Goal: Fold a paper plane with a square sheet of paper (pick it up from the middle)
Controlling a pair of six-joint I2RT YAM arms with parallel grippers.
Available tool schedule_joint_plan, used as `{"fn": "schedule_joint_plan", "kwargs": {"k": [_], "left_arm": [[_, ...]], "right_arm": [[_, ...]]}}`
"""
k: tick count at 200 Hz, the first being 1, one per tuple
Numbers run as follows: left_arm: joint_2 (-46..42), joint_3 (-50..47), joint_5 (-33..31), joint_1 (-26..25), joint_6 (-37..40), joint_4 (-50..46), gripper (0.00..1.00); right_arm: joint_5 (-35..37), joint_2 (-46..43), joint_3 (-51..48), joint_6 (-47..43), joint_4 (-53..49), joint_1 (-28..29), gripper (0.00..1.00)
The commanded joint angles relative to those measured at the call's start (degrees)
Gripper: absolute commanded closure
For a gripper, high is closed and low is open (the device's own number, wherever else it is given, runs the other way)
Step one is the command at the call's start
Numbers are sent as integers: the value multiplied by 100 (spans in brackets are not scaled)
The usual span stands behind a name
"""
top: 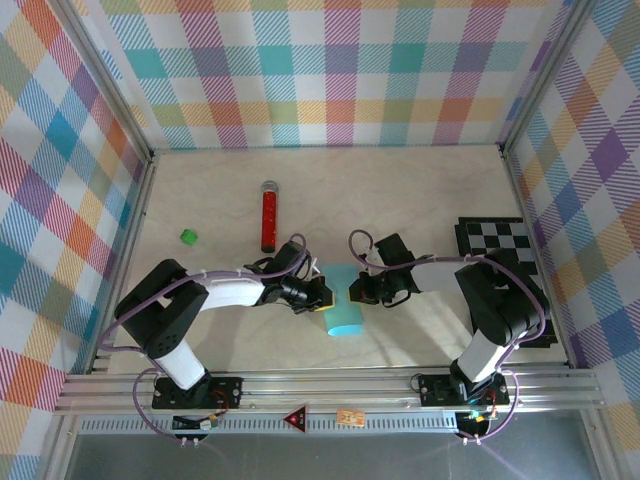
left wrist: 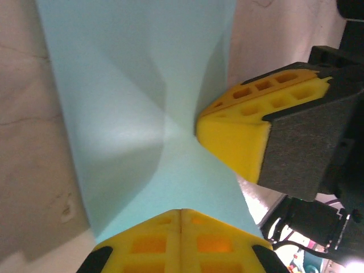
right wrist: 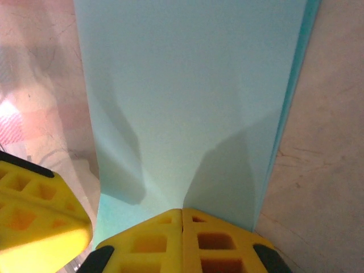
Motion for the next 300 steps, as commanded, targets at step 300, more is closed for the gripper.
{"fn": "schedule_joint_plan", "kwargs": {"k": [300], "left_arm": [[-315,-1520,-559,-577,-114,96,100]], "right_arm": [[830,73,-363,-68,-687,-40,100]]}}
